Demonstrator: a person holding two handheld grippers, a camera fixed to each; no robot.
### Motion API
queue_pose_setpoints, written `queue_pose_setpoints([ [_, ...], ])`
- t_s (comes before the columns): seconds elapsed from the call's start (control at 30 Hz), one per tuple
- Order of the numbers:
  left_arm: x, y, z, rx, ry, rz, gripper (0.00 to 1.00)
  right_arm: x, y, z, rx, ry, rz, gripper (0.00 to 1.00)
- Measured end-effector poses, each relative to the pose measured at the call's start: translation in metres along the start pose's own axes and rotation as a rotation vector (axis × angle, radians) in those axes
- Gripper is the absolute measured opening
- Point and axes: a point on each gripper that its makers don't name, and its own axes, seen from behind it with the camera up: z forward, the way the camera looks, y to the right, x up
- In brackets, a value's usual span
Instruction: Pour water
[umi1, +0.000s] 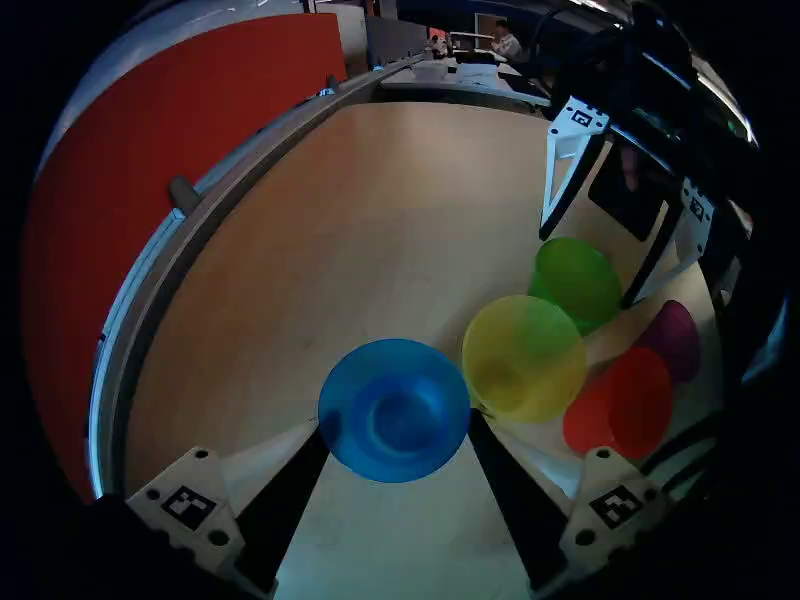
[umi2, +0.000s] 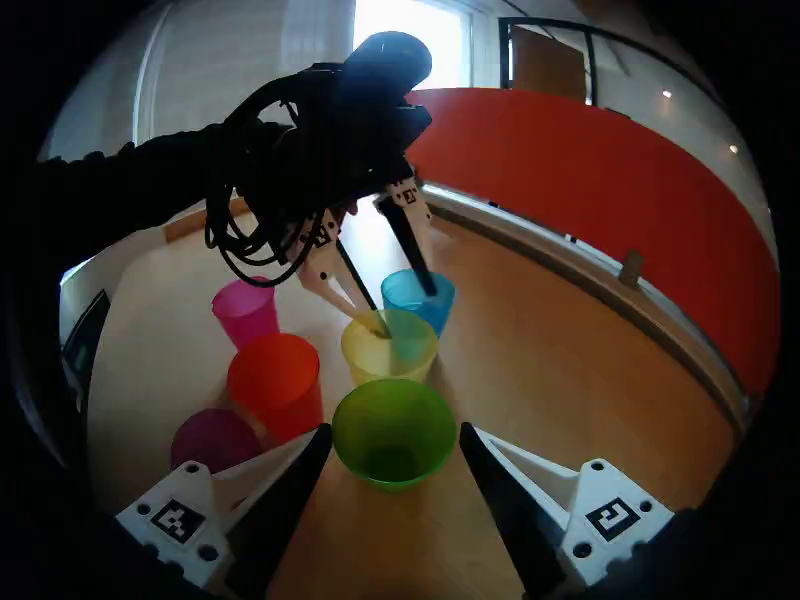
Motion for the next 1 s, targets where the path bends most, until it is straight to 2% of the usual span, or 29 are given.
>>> queue_pose_setpoints([
  [0.23,0.0031,0.0003,0.0006,0.0,0.011,0.001,0.95,0.0,0.0006,0.0002,-0.001,0.001,0.0,1.0],
  [0.37,0.0045,0.0011,0.0004,-0.006,0.017,-0.005,0.86,0.0003,0.0009,-0.0002,-0.001,0.003,0.0,0.99],
  [1.0,0.003,0.0062,-0.0021,-0.008,0.025,0.009,0.85,0.0009,0.0017,-0.0015,-0.003,0.005,0.002,0.99],
])
